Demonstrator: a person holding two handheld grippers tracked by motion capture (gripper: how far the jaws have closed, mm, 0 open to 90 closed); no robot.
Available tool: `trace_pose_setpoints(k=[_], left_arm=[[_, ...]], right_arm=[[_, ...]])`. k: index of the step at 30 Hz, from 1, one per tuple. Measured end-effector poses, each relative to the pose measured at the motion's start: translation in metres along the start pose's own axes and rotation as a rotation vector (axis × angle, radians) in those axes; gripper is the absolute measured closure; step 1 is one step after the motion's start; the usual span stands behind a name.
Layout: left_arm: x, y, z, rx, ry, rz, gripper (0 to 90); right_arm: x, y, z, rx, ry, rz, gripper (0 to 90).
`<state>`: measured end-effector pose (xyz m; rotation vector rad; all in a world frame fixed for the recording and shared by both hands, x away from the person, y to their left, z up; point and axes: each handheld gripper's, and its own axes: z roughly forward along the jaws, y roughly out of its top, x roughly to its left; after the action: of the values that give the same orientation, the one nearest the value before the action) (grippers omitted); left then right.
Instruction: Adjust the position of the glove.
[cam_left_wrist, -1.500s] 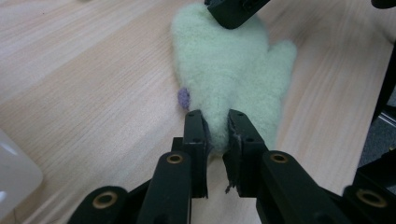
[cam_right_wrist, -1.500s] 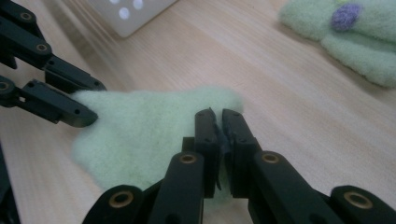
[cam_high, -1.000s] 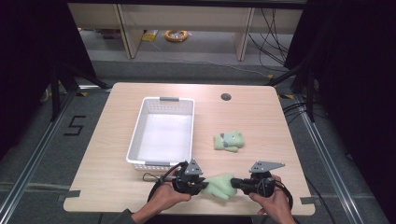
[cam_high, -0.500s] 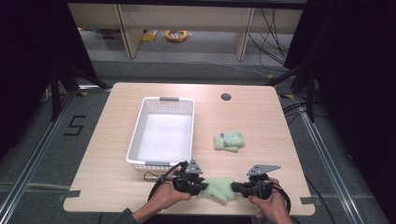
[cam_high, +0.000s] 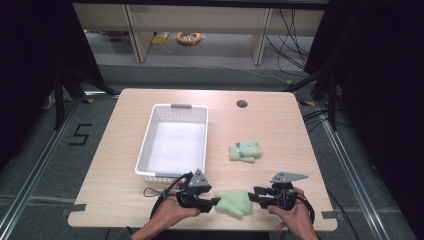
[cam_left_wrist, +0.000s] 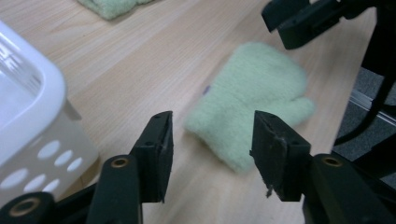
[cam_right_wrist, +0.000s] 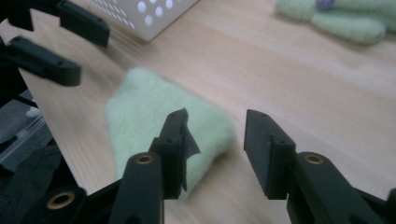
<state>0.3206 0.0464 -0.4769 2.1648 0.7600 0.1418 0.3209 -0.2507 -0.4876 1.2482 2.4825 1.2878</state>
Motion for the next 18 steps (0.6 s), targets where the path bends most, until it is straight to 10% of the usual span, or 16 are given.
trace_pose_setpoints(k=[18], left_arm=[[-0.002, -0.041, -0.033, -0.048, -0.003, -0.113, 29.7]], right_arm=[[-0.028, 0.056, 0.014, -0.026, -0.106, -0.119, 53.5]])
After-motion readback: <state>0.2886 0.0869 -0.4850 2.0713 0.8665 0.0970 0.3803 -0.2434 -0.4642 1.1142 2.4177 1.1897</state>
